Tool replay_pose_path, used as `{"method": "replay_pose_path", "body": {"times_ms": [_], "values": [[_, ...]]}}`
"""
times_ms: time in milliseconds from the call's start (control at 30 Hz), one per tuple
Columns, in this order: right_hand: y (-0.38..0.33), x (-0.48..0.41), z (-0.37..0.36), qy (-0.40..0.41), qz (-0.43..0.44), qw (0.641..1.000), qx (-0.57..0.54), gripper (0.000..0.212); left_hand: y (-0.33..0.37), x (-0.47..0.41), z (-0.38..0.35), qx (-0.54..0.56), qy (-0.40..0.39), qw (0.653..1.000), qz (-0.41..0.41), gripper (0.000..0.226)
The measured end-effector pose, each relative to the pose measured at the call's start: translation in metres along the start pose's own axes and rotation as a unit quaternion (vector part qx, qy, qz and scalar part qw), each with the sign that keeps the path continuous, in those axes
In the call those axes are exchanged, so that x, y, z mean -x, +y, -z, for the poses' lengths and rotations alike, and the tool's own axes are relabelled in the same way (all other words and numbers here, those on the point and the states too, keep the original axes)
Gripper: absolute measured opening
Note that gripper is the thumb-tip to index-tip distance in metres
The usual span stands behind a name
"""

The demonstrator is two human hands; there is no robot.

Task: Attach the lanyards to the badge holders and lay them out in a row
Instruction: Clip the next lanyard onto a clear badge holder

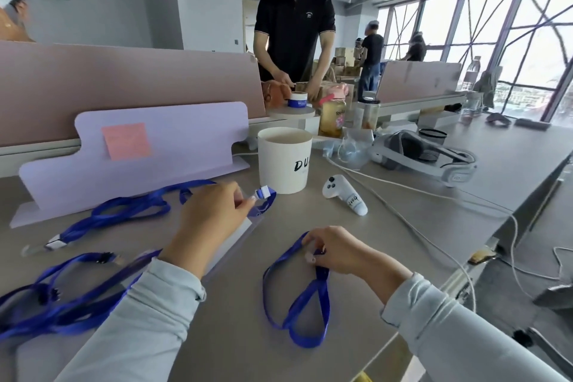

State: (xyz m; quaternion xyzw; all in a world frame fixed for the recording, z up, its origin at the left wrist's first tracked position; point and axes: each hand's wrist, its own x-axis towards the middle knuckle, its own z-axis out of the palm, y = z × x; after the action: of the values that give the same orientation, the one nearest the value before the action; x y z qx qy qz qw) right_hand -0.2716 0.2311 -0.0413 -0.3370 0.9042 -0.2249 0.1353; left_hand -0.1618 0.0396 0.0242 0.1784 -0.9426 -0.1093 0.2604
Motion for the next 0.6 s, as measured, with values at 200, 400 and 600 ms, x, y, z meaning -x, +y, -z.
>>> {"method": "replay_pose_path", "body": {"times_ms": [200,400,600], "values": [[-0.004,-0.003,0.015,0.011,0.036,0.999,0.036,0.040,-0.002,-0.002,-0.001,0.004,0.011,1.000,0.001,0.028],[-0.006,0.001,0.038,-0.202,0.056,0.972,0.109,0.097,-0.004,-0.001,0.000,0.010,0.006,1.000,0.000,0.030],[-0.005,-0.004,0.023,-0.141,0.085,0.978,0.127,0.072,-0.003,0.001,0.004,0.012,0.003,1.000,0.003,0.030]]}}
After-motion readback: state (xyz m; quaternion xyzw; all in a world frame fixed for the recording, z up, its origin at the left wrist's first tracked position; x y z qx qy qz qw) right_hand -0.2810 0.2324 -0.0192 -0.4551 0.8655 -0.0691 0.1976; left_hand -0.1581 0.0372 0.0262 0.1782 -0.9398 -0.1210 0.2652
